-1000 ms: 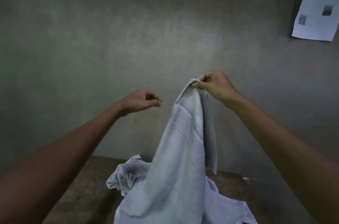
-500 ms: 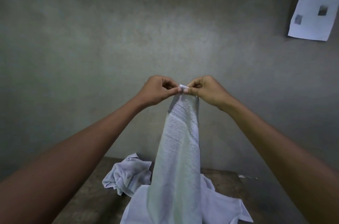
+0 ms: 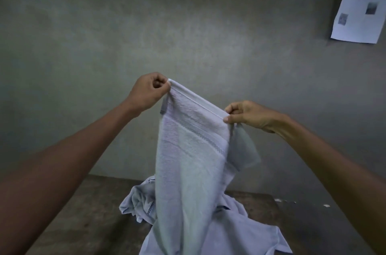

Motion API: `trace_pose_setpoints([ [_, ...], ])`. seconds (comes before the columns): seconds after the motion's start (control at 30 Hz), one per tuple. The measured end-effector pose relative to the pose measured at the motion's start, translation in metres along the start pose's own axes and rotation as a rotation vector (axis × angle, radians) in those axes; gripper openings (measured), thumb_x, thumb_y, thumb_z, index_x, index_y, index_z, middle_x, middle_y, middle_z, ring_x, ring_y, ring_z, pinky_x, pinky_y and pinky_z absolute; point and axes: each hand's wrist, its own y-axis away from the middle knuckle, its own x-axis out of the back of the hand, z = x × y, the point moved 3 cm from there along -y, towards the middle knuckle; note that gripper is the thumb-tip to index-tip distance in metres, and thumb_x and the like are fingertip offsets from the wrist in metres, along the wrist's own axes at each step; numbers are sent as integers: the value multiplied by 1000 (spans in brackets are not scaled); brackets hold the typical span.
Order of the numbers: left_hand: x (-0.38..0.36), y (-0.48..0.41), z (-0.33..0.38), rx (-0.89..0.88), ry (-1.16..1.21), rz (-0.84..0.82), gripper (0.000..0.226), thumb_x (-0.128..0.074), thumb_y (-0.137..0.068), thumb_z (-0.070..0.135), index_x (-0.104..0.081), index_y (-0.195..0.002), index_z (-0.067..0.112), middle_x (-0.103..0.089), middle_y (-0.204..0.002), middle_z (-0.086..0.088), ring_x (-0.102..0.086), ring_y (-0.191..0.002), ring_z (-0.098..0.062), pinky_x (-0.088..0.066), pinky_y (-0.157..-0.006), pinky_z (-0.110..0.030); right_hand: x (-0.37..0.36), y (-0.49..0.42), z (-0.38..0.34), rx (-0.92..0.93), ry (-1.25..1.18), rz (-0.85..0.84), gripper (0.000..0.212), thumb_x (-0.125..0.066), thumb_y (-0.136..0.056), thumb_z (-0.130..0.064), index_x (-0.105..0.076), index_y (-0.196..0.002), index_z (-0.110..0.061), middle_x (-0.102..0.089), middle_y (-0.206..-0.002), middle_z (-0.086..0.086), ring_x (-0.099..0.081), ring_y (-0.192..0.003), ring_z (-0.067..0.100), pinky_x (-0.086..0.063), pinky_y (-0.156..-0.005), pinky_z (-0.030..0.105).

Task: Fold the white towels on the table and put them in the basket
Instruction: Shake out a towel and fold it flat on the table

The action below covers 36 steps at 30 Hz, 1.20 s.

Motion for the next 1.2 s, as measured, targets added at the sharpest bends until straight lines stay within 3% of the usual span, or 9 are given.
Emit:
trace_pose_setpoints([
  [0.23, 43, 0, -22, 35, -210, 174, 8, -56, -92, 21, -58, -88, 15, -53, -66, 9, -44, -56, -2, -35, -50, -7, 5, 12, 28, -174, 174, -146, 18, -62, -89, -13, -66, -103, -1, -66, -94, 10, -61, -82, 16, -53, -73, 28],
  [0.33, 51, 2, -32, 87, -253, 84, 8, -55, -93, 19, -59, -93, 12, -57, -73, 2, -47, -61, -9, -35, -52, -8, 23, 5, 26, -136, 233, 2, 8, -62, -90, -16, -67, -94, -11, -64, -85, 4, -58, -76, 11, -51, -67, 22],
  [0.43, 55, 1, -37, 106, -315, -61, 18, -49, -94, 13, -62, -101, 3, -64, -90, -11, -53, -77, -19, -42, -65, -24, 48, -1, 7, -17, 359, 167, 11, -66, -87, -19, -68, -87, -8, -61, -74, 3, -52, -64, 9, -41, -55, 14],
  [0.57, 61, -9, -18, 60, -427, -99, 17, -55, -92, 14, -65, -90, 1, -66, -84, -19, -54, -73, -21, -39, -63, -29, 75, -3, -24, 43, 616, 181, 22, -68, -86, -22, -62, -67, -12, -51, -58, 0, -44, -54, 11, -33, -51, 21],
  [0.67, 68, -30, 12, -1, -449, 35, 13, -56, -90, 14, -66, -89, 6, -61, -78, -9, -51, -70, -19, -30, -56, -25, 106, -6, -48, 85, 581, 433, 17, -66, -87, -22, -63, -76, -9, -51, -63, 5, -43, -60, 18, -31, -54, 28],
  [0.87, 72, -65, 51, -3, -375, 36, 12, -55, -91, 16, -64, -93, 8, -59, -78, -8, -48, -66, -17, -35, -50, -19, 137, -1, -75, 105, 448, 563, 12, -66, -87, -22, -65, -88, -10, -56, -71, 7, -47, -63, 16, -36, -58, 28],
  [0.97, 75, -63, 64, 21, -298, 6, 14, -53, -91, 14, -58, -79, 10, -58, -68, 0, -45, -55, -7, -33, -45, -13, 140, 7, -76, -26, 322, 361, 17, -63, -88, -17, -65, -95, -2, -56, -75, 9, -49, -67, 15, -40, -60, 27],
  [1.07, 81, -53, 64, 138, -84, -212, 25, -56, -87, 15, -49, -63, 17, -50, -45, 16, -44, -43, 2, -33, -54, -17, 138, 18, -75, -130, 120, 179, 17, -59, -88, -12, -61, -96, 2, -50, -69, 6, -45, -60, 10, -42, -50, 16],
  [1.2, 89, -56, 58, 203, 63, -246, 20, -64, -75, 25, -49, -62, 19, -53, -49, 16, -50, -51, 0, -32, -64, -26, 142, 22, -77, -129, 43, 181, 14, -56, -90, -12, -62, -95, -1, -52, -71, 3, -44, -62, 9, -42, -48, 12],
])
